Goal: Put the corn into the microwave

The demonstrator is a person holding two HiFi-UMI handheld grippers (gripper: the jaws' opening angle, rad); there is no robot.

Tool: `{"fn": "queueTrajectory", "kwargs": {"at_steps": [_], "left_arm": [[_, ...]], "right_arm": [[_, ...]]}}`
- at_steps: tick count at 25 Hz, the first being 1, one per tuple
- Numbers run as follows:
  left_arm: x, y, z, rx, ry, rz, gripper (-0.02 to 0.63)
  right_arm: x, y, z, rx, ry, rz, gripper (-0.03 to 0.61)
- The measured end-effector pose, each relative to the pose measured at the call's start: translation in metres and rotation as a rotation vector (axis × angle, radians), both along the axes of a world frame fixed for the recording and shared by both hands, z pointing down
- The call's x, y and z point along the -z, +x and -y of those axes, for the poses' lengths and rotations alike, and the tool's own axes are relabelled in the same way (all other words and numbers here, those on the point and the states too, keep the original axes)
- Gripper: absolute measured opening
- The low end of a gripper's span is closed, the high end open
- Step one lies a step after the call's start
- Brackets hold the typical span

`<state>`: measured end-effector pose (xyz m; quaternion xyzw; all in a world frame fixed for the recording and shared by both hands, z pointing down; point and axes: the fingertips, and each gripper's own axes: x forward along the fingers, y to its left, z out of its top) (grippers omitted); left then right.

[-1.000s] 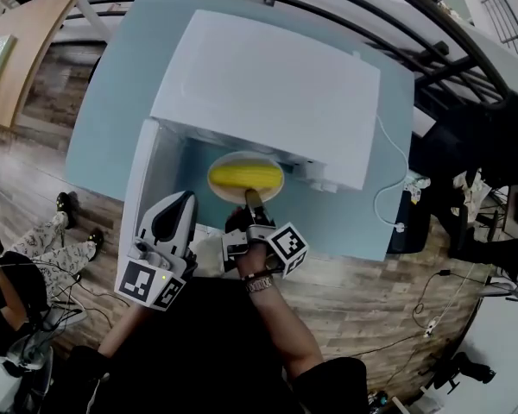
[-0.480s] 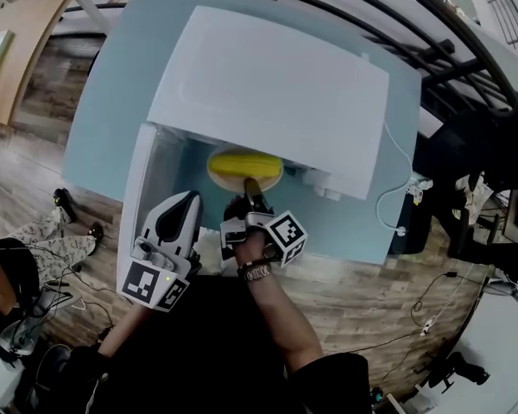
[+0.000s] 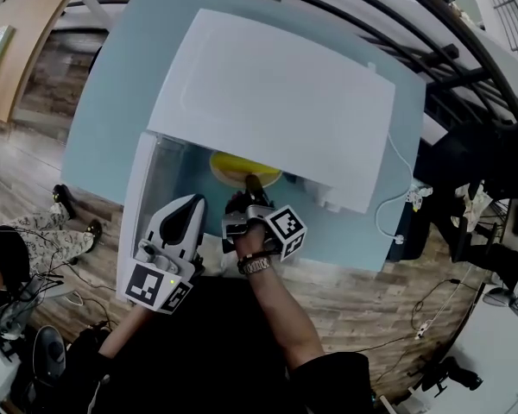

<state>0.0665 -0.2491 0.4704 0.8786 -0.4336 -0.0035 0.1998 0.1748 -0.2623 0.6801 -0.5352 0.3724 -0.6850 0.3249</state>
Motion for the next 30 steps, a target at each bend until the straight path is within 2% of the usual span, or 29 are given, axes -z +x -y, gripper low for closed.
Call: {"fn": "queueTrajectory", "kwargs": {"at_steps": [9,30], "left_arm": [[-0.004,-0.003,0.006,0.029,-0.009,0.003,0.002],[-0.002,-0.002,0.003,0.035,-0.010,-0.003,0.002]], "right_arm": [[-0.014,0.000,0.012,-0.019,-0.024,0.014,0.031],[-0.030,0.001,0.045,-0.006,-0.033,-0.059,0.029]]}}
